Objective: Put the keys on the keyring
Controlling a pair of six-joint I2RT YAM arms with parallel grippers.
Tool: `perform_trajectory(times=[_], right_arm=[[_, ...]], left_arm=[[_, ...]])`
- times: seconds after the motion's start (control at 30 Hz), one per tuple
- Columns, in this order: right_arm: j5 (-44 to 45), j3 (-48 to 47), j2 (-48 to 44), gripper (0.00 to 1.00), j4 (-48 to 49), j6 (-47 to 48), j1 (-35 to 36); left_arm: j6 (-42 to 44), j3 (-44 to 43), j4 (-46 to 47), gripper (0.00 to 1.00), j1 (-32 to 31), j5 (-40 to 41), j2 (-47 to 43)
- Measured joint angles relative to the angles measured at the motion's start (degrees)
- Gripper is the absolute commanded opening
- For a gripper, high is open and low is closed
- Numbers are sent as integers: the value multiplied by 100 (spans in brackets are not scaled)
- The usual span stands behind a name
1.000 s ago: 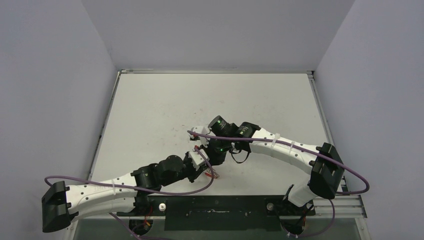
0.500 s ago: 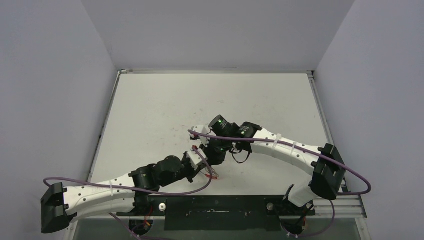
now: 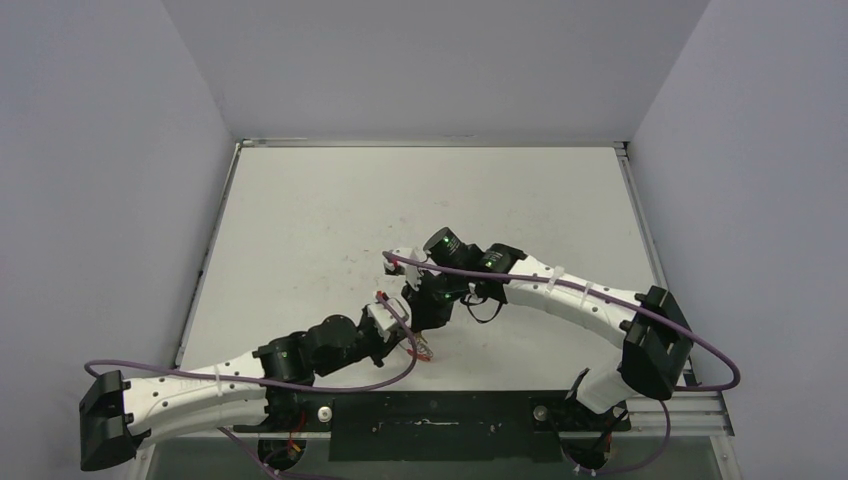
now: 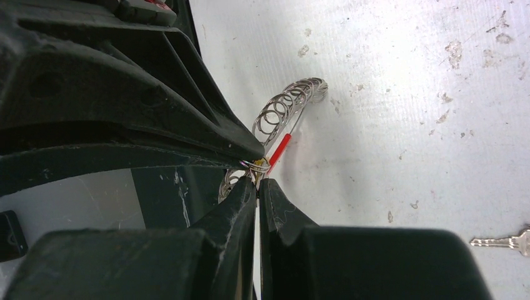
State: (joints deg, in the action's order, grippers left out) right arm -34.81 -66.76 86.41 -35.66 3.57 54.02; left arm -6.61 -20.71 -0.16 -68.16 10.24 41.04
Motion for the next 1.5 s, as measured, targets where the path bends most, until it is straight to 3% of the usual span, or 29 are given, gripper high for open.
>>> perform_trajectory(times=[0.93, 1.27, 1.5], right_arm=[[-1145, 457, 627, 0, 931, -494, -511], [-1523, 601, 940, 4, 1248, -531, -542], [-1749, 822, 1084, 17, 1648, -647, -599]], left_arm=[[-11, 710, 280, 0, 2, 50, -802], [83, 1014, 463, 0, 0, -7, -1036], [131, 1141, 538, 0, 0, -66, -1235]])
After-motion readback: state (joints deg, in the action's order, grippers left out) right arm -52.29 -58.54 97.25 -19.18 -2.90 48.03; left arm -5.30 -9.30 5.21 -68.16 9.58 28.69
